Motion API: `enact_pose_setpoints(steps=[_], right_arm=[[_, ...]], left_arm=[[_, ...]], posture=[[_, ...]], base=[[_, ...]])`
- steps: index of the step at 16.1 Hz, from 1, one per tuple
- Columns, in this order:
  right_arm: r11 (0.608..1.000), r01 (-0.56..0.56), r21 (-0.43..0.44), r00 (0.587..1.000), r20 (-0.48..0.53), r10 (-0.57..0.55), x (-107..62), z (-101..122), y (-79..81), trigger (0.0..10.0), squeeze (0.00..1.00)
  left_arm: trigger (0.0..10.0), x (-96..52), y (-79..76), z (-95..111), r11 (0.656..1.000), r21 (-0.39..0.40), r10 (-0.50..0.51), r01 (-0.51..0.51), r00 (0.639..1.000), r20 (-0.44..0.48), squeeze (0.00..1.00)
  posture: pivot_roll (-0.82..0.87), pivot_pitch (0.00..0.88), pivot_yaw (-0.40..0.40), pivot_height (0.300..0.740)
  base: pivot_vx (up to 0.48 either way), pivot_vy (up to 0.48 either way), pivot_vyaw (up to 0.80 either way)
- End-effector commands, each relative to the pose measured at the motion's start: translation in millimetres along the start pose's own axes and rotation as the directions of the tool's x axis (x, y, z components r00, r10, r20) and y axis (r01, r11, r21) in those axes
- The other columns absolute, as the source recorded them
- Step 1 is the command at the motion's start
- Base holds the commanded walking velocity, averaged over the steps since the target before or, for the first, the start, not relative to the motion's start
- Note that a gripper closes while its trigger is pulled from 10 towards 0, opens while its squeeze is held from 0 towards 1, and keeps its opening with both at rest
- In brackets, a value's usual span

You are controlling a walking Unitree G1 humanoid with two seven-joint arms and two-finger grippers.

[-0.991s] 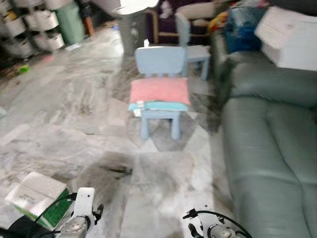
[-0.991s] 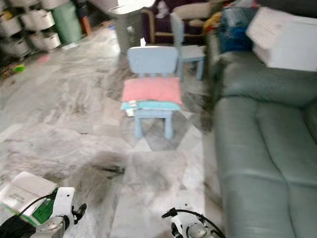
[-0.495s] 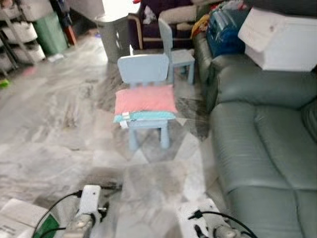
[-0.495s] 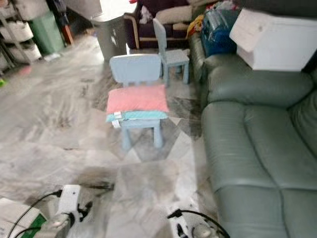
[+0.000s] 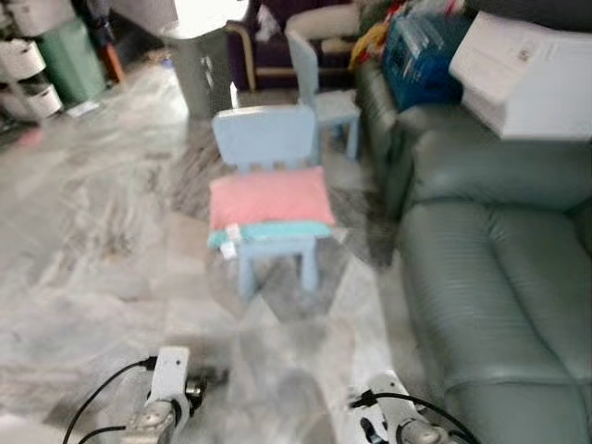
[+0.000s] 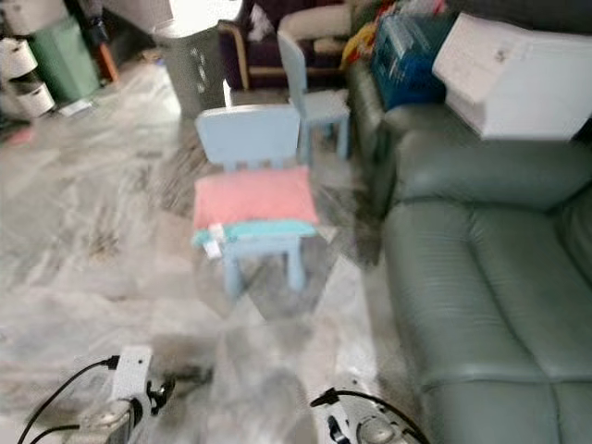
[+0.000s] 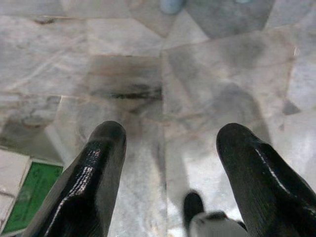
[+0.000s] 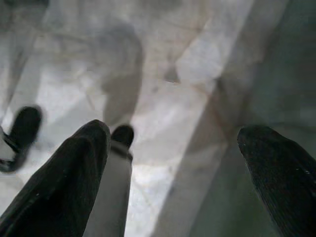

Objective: Move the pillow to the sofa

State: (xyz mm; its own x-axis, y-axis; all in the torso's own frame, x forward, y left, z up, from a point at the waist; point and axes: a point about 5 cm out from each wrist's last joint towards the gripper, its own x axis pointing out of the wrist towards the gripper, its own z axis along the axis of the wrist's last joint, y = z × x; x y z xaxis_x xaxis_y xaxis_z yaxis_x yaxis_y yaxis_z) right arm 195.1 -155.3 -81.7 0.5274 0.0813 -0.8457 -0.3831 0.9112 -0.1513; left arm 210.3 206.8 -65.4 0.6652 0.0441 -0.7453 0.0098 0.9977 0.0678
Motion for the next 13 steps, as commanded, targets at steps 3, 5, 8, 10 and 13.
enact_pose_setpoints(steps=[3,5,8,10,13], right_arm=[[1.000,-0.025,0.003,0.999,0.024,0.025,1.6,8.5,11.3,10.0,0.00],[1.000,-0.025,0.003,0.999,0.024,0.025,1.6,8.5,11.1,10.0,0.00],[1.000,-0.025,0.003,0.999,0.025,0.025,1.6,8.6,11.2,10.0,0.00],[1.000,-0.024,0.003,0.999,0.024,0.024,1.6,8.5,11.3,10.0,0.00],[1.000,-0.024,0.003,0.999,0.026,0.024,1.6,8.5,11.5,10.0,0.00]], left_arm=[[10.0,-2.4,14.2,-3.4,0.999,0.009,0.037,-0.037,0.999,-0.015,0.00],[10.0,-2.4,14.3,-3.6,0.999,0.013,0.037,-0.037,0.999,-0.016,0.00],[10.0,-2.5,14.9,-3.5,0.999,0.018,0.037,-0.037,0.999,-0.016,0.00],[10.0,-2.5,15.2,-3.6,0.999,0.022,0.038,-0.037,0.999,-0.017,0.00],[10.0,-2.5,15.9,-2.8,0.998,0.055,0.039,-0.038,0.999,-0.016,0.00]], posture=[[-0.05,0.037,0.011,0.740],[-0.05,0.036,0.012,0.740],[-0.05,0.035,0.013,0.740],[-0.05,0.037,0.013,0.740],[-0.05,0.036,0.014,0.740]], base=[[0.334,0.345,0.00],[0.341,0.338,0.00],[0.365,0.313,0.00],[0.375,0.298,0.00],[0.410,0.195,0.00]])
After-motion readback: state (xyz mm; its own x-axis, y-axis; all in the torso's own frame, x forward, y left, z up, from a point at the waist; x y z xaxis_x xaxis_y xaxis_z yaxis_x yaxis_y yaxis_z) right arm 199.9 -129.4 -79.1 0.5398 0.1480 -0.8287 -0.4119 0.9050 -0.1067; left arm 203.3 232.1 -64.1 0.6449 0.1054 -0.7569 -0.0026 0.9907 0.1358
